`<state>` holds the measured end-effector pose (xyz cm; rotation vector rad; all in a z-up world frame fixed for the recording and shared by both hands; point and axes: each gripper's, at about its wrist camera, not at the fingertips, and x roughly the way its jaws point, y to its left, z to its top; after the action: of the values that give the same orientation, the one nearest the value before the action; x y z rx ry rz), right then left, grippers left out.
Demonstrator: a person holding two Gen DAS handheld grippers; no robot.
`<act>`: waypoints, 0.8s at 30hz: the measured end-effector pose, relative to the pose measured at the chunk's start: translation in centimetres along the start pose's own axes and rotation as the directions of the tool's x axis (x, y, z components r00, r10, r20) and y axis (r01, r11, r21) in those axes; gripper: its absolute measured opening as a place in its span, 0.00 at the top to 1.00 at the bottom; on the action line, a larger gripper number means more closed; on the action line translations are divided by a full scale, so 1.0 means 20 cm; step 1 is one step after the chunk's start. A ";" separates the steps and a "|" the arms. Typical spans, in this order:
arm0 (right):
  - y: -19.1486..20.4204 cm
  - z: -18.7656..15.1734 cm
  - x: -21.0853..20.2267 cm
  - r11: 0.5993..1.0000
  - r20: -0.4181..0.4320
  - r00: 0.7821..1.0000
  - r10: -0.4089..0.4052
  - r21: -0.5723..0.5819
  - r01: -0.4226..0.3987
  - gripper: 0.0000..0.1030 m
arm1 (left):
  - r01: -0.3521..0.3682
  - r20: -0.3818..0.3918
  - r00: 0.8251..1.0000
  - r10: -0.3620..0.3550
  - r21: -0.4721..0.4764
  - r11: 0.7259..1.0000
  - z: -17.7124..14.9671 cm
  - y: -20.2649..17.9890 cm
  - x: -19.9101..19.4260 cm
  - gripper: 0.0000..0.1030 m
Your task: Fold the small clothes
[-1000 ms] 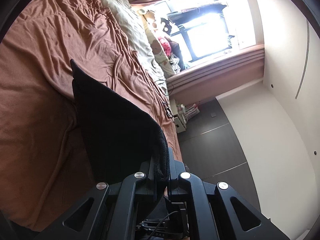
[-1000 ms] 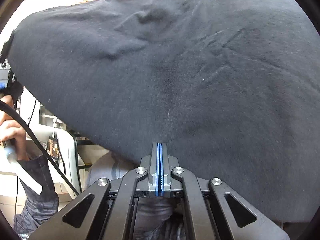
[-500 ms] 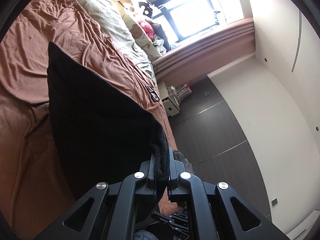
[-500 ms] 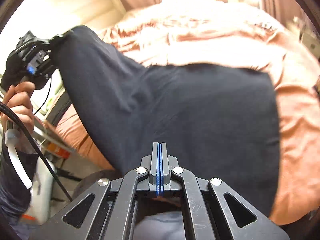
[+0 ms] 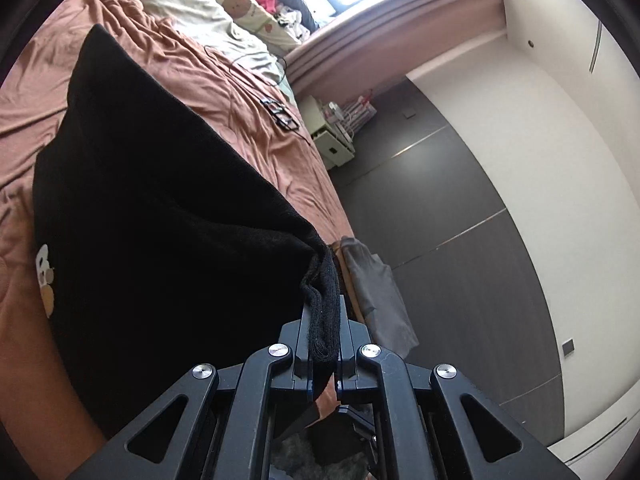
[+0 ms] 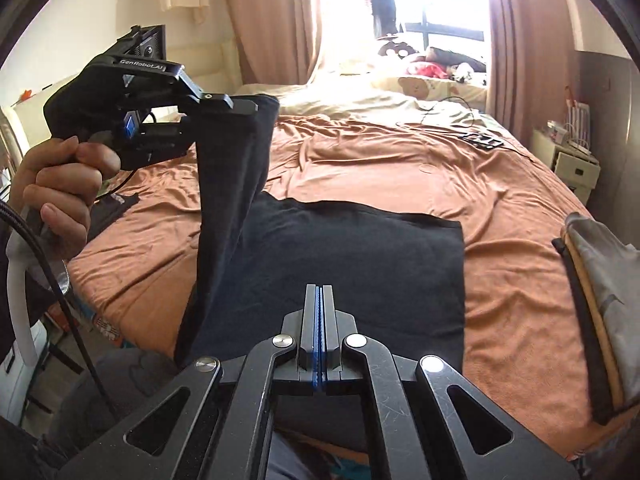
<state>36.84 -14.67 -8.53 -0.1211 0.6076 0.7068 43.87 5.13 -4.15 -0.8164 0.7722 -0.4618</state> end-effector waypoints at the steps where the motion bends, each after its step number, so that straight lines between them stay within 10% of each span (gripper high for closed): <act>1: -0.02 -0.02 0.00 1.000 -0.005 1.000 -0.004 0.008 0.004 1.00 | -0.001 -0.020 1.000 0.001 0.005 1.000 0.00 -0.01 0.05 0.94; 13: -0.35 -0.14 0.04 0.958 -0.143 0.988 0.064 0.285 -0.021 1.00 | -0.056 -0.321 0.945 0.066 0.040 0.998 -0.20 -0.03 0.66 0.91; 20: -0.51 -0.21 0.12 0.885 -0.164 0.962 0.217 0.450 -0.123 1.00 | -0.083 -0.409 0.908 0.088 0.031 0.996 -0.27 0.05 0.73 0.42; 24: -0.56 -0.22 0.19 0.860 -0.178 0.950 0.257 0.491 -0.140 1.00 | -0.115 -0.384 0.914 0.129 0.060 0.992 -0.27 0.06 0.68 0.37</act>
<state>44.21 -22.26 -15.34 0.3240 1.0212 0.7304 48.55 -5.35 -13.40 -0.6436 1.1729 -0.5313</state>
